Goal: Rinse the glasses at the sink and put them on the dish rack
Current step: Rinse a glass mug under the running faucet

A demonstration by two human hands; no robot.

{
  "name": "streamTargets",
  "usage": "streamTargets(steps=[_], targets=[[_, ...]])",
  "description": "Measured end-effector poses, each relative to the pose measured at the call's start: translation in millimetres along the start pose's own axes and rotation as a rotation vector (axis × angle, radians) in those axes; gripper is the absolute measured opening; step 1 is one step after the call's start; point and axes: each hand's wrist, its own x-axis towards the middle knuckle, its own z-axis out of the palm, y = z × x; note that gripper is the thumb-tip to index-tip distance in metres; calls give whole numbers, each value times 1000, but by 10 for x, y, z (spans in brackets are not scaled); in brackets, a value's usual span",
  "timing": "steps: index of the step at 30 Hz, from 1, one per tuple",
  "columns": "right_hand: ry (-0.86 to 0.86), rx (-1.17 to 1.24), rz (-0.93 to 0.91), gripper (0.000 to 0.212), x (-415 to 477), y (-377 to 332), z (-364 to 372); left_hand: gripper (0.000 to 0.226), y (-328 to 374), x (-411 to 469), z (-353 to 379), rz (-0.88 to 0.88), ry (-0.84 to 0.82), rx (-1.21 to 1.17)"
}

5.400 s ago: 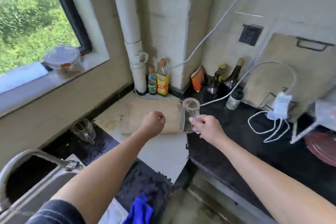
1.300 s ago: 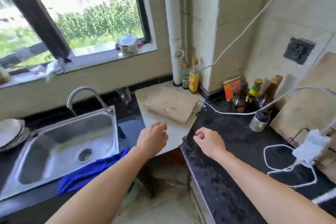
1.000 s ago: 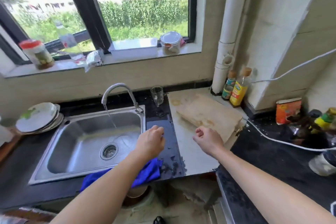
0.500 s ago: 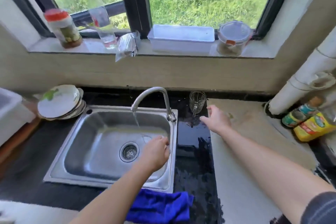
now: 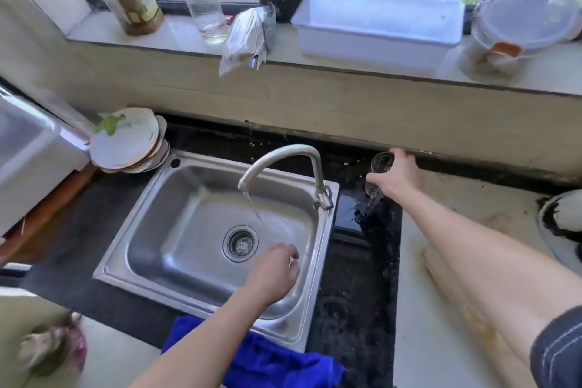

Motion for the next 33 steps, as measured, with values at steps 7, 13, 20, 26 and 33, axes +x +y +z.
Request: streamTargets(steps=[7, 13, 20, 26, 33], targets=[[12, 217, -116, 85, -718, -137, -192, 24, -105, 197, -91, -29, -24, -183], [-183, 402, -12, 81, -1519, -580, 381, 38, -624, 149, -255, 3, -31, -331], [-276, 511, 177, 83, -1885, -1352, 1328, 74, -1510, 8, -392, 134, -158, -486], [-295, 506, 254, 74, -1927, -1747, 1591, 49, -1749, 172, -534, 37, -98, -604], [-539, 605, 314, 42, -1646, -1575, 1362, 29, -1800, 575, -741, -171, -286, -828]])
